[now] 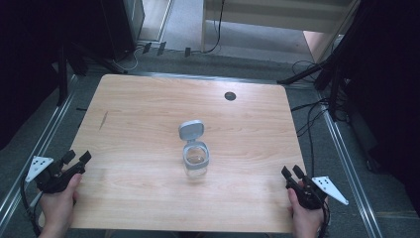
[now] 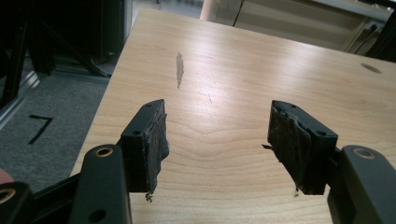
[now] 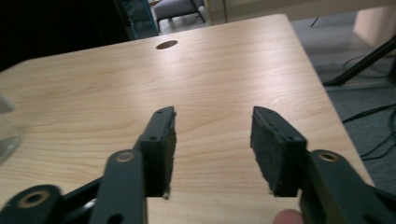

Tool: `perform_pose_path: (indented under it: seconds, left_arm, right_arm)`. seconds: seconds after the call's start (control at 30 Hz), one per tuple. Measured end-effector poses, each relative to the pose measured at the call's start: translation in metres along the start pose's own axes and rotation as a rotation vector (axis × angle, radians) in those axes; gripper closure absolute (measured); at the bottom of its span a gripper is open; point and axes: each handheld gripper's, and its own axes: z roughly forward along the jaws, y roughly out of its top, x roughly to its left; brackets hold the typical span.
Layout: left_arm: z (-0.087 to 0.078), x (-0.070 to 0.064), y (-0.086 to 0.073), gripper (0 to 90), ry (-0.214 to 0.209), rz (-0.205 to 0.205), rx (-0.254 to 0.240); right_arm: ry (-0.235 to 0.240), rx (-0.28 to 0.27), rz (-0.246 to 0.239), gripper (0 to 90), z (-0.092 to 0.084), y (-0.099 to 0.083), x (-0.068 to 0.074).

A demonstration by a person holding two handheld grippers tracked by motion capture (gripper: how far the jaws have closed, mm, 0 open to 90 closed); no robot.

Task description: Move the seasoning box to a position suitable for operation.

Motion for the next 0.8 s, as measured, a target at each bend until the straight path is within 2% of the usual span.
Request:
perform_pose_path:
  seconds: [0.07,0.1,0.13,0.17,0.2,0.23,0.3,0.33,0.37,0.4,0.5,0.67,0.73,0.77,0.8]
  left_arm:
    - [0.001,-0.003,0.000,38.3,0.013,0.020,0.005]
    - [0.001,-0.004,0.000,37.9,0.020,0.041,0.012]
    - [0.002,-0.007,0.000,36.3,0.026,0.048,0.017]
    - [0.003,-0.010,0.000,34.0,0.023,0.054,0.026]
    - [0.003,-0.013,0.001,31.9,0.017,0.071,0.039]
    - [0.004,-0.016,0.001,30.0,0.014,0.084,0.046]
    - [0.005,-0.019,0.002,28.1,0.001,0.071,0.046]
    - [0.006,-0.021,0.003,28.1,-0.019,0.056,0.047]
    - [0.007,-0.027,0.005,28.3,-0.031,0.051,0.045]
    - [0.008,-0.031,0.006,28.3,-0.032,0.057,0.042]
    - [0.017,-0.054,0.014,29.2,-0.079,0.064,0.039]
    - [0.030,-0.086,0.016,29.8,-0.119,0.107,0.056]
    - [0.035,-0.097,0.015,31.4,-0.149,0.090,0.069]
    - [0.035,-0.097,0.015,32.3,-0.149,0.090,0.069]
    - [0.040,-0.109,0.016,33.6,-0.169,0.086,0.087]
  right_arm:
    - [-0.019,-0.002,-0.022,38.1,0.004,0.002,0.006]
    - [-0.048,0.000,-0.033,33.7,0.006,0.003,0.009]
    - [-0.051,0.007,-0.019,28.5,0.009,0.005,0.012]
    - [-0.040,0.008,0.001,27.0,0.012,0.007,0.014]
    - [-0.029,0.008,0.016,27.1,0.013,0.009,0.018]
    - [-0.007,0.011,0.010,27.5,0.015,0.011,0.021]
    - [0.018,0.014,-0.007,26.8,0.019,0.013,0.029]
    - [0.018,0.014,-0.007,26.8,0.019,0.013,0.029]
    - [0.042,0.023,-0.010,27.0,0.025,0.016,0.037]
    - [0.042,0.023,-0.010,27.0,0.025,0.016,0.037]
    - [0.071,0.030,-0.025,31.5,0.034,0.017,0.047]
    - [0.112,0.032,-0.033,31.9,0.043,0.023,0.065]
    - [0.131,0.029,-0.043,35.4,0.047,0.025,0.074]
    - [0.131,0.029,-0.043,35.4,0.047,0.025,0.074]
    - [0.156,0.025,-0.067,39.8,0.052,0.027,0.086]
